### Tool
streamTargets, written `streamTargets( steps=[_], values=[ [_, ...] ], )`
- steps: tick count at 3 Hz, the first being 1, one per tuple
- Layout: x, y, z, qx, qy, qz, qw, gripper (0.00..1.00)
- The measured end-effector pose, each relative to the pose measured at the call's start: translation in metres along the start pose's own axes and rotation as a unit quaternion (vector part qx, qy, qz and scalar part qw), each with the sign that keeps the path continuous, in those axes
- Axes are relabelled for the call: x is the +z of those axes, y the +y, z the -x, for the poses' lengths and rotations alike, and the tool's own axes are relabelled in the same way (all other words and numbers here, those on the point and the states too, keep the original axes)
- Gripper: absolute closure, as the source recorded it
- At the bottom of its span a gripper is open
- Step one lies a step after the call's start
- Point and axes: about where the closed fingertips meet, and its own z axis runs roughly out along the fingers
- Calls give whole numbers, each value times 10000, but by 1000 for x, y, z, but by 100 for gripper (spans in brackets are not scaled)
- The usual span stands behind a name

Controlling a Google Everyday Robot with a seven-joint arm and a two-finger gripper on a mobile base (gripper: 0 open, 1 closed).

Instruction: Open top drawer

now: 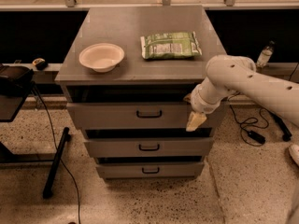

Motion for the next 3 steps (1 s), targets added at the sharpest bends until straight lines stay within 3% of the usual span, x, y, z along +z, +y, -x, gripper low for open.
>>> streamTargets(
  steps=[1,2,3],
  values=[
    [-23,12,4,-80,116,-80,9999,31],
    [-43,39,10,-216,262,76,9994,34],
    [-50,72,12,-230,301,418,9984,37]
  ],
)
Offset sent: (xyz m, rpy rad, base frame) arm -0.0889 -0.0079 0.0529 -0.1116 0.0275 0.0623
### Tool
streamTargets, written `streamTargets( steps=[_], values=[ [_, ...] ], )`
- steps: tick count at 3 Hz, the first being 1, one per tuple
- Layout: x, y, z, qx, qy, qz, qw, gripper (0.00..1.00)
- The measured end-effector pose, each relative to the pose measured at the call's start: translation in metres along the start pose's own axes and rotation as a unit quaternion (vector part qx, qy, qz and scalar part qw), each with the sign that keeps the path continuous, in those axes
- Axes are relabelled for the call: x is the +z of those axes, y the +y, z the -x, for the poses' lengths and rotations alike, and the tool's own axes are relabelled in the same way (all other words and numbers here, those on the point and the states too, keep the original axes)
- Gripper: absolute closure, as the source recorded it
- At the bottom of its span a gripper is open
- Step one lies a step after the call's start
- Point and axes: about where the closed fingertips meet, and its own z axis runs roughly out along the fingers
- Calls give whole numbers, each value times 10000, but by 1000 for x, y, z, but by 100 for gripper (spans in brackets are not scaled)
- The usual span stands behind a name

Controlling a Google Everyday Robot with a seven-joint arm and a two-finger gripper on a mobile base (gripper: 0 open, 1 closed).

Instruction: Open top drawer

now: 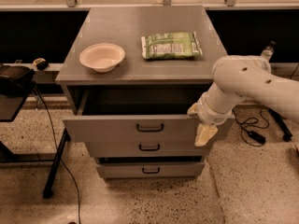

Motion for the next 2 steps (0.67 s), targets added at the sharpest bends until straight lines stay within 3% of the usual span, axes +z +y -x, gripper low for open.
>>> streamTargets(
  steps=[1,2],
  values=[
    [-6,23,1,29,-45,246,9997,43],
    [-31,32,10,-41,-412,169,9990,42]
  ],
)
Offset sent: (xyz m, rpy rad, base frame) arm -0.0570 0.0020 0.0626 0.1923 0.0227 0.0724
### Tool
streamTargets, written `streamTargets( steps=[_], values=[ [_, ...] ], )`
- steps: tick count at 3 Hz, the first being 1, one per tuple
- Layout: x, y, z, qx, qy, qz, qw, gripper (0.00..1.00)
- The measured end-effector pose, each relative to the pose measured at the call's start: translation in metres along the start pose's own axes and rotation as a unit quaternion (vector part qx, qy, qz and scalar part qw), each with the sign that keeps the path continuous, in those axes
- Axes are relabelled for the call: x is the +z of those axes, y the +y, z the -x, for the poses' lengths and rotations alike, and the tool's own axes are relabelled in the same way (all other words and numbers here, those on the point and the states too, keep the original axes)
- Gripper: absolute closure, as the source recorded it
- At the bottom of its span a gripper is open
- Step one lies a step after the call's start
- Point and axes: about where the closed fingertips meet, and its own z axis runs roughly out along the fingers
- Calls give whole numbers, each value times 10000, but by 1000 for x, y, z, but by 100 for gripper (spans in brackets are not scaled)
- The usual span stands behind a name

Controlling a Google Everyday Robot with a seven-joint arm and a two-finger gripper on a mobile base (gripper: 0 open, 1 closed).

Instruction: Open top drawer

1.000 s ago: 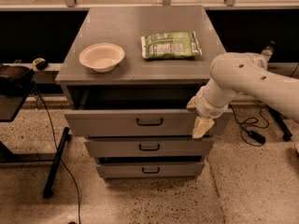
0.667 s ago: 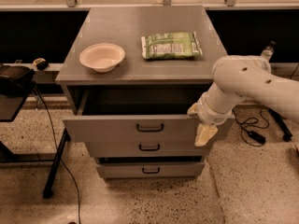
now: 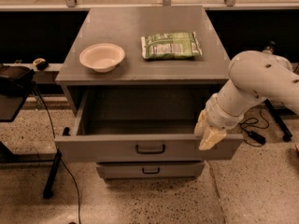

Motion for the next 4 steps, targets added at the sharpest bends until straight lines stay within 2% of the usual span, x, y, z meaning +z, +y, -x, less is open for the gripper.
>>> streamTargets(
  steps=[1,2,3,4],
  values=[
    [-30,-19,16,-279,-498,-546,9969,43],
    [-44,-58,17,-373,-470,-871,9944,64],
    [-20,-90,11,-281,-371,-949,9944,88],
    [48,-97,9,-42,120,-759,9970,100]
  ],
)
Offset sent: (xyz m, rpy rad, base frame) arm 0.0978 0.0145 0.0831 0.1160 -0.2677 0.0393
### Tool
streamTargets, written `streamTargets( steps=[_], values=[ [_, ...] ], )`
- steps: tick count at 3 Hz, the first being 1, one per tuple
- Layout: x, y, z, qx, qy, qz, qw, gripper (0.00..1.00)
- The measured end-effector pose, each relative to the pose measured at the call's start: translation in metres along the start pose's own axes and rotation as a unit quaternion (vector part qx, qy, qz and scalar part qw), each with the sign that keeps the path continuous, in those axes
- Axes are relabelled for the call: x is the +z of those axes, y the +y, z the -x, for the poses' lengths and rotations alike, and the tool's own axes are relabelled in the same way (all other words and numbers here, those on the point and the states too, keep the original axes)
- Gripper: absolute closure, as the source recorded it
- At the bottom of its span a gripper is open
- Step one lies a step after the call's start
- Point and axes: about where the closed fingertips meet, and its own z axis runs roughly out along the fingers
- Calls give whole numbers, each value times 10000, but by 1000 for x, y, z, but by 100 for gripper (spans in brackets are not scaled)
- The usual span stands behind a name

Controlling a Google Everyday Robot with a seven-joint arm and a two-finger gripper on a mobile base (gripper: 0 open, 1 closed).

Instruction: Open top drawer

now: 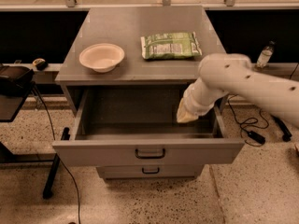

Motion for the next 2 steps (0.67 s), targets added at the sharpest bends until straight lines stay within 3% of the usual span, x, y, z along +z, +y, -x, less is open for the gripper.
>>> streamTargets(
  steps=[1,2],
  values=[
    [44,32,-8,88,360,460,9983,100],
    [63,64,-13,5,542,1024,9933,100]
  ],
)
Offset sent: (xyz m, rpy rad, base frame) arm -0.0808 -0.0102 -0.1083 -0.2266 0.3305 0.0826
